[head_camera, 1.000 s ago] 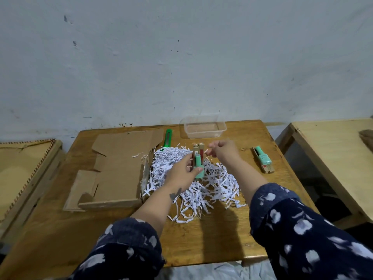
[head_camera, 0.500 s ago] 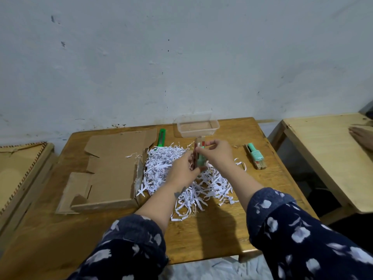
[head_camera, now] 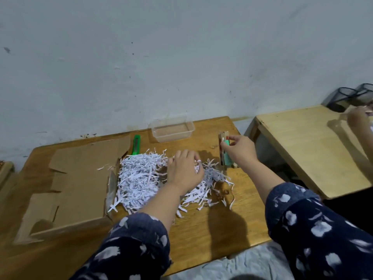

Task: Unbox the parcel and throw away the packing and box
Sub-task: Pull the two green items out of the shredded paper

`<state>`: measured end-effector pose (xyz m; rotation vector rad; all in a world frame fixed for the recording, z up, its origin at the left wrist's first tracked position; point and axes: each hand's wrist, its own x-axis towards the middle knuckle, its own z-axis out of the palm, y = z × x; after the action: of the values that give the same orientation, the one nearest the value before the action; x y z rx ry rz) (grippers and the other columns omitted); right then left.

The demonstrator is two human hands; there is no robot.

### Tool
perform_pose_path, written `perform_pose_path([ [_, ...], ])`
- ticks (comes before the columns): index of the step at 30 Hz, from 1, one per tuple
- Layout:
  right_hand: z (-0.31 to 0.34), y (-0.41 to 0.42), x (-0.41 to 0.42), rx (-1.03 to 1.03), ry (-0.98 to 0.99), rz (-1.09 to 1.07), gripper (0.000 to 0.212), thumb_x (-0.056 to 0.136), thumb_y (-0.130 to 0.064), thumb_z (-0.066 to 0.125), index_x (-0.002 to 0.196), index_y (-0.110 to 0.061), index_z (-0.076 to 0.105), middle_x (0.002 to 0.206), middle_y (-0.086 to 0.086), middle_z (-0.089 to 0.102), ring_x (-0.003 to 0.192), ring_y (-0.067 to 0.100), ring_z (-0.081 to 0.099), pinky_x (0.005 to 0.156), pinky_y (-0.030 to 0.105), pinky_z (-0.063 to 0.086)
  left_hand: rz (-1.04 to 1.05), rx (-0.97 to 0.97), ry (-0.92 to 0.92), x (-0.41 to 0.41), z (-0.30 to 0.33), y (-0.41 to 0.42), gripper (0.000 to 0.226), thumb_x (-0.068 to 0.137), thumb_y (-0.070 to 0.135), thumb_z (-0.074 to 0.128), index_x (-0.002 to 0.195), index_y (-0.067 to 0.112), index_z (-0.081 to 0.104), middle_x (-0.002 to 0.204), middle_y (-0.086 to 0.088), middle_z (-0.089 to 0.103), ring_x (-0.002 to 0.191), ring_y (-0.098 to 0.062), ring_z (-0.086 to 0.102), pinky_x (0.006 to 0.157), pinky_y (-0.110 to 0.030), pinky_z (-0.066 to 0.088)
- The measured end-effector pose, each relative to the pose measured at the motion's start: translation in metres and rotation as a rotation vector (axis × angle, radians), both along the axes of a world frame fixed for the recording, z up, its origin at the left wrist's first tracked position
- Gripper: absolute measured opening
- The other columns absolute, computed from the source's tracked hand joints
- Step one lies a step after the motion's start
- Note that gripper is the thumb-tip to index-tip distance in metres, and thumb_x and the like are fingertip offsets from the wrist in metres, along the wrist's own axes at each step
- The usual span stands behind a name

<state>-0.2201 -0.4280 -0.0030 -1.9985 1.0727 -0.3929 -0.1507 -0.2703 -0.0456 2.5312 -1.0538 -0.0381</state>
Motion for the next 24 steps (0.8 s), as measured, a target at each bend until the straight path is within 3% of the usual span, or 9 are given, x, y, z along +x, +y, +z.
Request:
perform_pose_path([
  [3,-0.014,-0.022,-0.011,-0.032,0.047,-0.037,0.050,0.086,-0.030,0.065,0.132,-0.017,0.051,0.117,0.009,0.065,0.089,0.019,0.064,0.064,0.027,0.052,-0.115,0.127,0.034,-0.006,-0.012,-0.025,0.042,0.092,0.047,0.045,0.129,0.028,0.047,0.133,0.004,0.048,0.129,-0.018,0.036,0.105,-0.039,0.026],
  [6,-0.024,-0.042,-0.018,-0.124,0.111,-0.069,0.046,0.085,-0.029,0.067,0.127,-0.017,0.052,0.112,0.007,0.065,0.088,0.017,0.064,0.064,0.027,0.053,-0.174,0.227,0.080,-0.015,-0.025,-0.046,0.062,0.094,0.056,0.038,0.147,0.025,0.032,0.157,0.000,0.027,0.147,-0.020,0.014,0.118,-0.049,0.009],
  [9,-0.036,-0.061,-0.015,-0.190,0.212,-0.082,0.041,0.085,-0.032,0.066,0.122,-0.019,0.057,0.108,0.005,0.067,0.090,0.018,0.066,0.071,0.033,0.057,-0.197,0.337,0.135,-0.020,-0.041,-0.060,0.070,0.094,0.062,0.030,0.152,0.026,0.018,0.163,0.002,0.008,0.150,-0.019,-0.004,0.118,-0.055,-0.005],
  [12,-0.048,-0.074,-0.006,-0.177,0.282,-0.079,0.039,0.085,-0.033,0.066,0.121,-0.019,0.059,0.107,0.006,0.068,0.090,0.021,0.066,0.074,0.037,0.059,-0.212,0.393,0.147,-0.022,-0.054,-0.062,0.071,0.095,0.062,0.028,0.154,0.025,0.012,0.163,0.004,0.000,0.149,-0.018,-0.010,0.117,-0.056,-0.007],
  [19,-0.065,-0.084,0.015,-0.101,0.335,-0.073,0.036,0.088,-0.035,0.062,0.122,-0.023,0.059,0.111,0.007,0.066,0.085,0.019,0.066,0.068,0.036,0.059,-0.208,0.344,0.115,-0.019,-0.060,-0.057,0.069,0.095,0.061,0.030,0.153,0.028,0.015,0.163,0.007,0.003,0.149,-0.014,-0.005,0.117,-0.052,-0.005],
  [24,-0.063,-0.076,0.018,-0.223,0.387,-0.025,0.039,0.088,-0.041,0.059,0.124,-0.025,0.058,0.124,0.007,0.058,0.103,0.024,0.059,0.079,0.043,0.057,-0.222,0.325,0.049,-0.013,-0.051,-0.057,0.066,0.092,0.063,0.032,0.148,0.030,0.031,0.159,0.007,0.024,0.147,-0.015,0.015,0.115,-0.048,0.007],
])
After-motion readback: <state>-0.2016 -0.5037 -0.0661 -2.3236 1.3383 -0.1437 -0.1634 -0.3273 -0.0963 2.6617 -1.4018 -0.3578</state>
